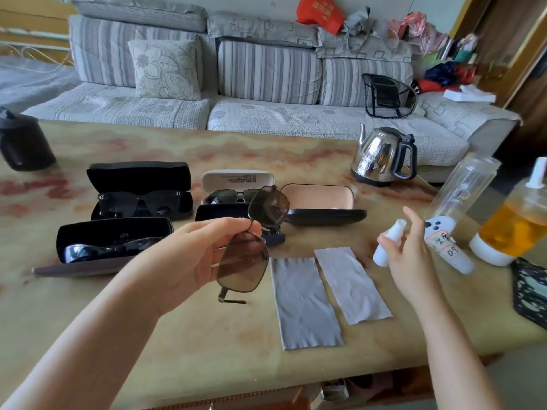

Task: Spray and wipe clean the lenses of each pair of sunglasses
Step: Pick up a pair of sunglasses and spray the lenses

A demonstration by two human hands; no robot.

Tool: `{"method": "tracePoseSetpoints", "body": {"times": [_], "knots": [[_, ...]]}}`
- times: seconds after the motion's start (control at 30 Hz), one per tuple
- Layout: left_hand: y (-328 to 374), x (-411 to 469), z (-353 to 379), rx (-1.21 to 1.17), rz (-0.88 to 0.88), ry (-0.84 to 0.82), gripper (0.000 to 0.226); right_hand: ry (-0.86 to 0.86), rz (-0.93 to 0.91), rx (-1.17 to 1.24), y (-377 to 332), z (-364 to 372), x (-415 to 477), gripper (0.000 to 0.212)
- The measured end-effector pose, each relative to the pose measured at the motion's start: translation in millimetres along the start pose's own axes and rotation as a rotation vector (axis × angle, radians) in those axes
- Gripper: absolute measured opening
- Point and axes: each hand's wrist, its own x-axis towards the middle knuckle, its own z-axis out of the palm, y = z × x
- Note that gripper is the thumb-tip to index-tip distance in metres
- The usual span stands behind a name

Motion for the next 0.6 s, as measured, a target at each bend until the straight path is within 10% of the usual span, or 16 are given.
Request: {"method": "tracePoseSetpoints", "body": {"times": [0.4, 0.6], "knots": [[0, 0, 2, -0.009, -0.002, 0.011, 0.023, -0.127, 0.084, 0.075, -2, 4, -4, 0.073], [1, -1, 0, -0.016, 0.001, 0.001, 0.025, 0.259, -0.499, 0.045, -74, -9, -37, 0.027]]}}
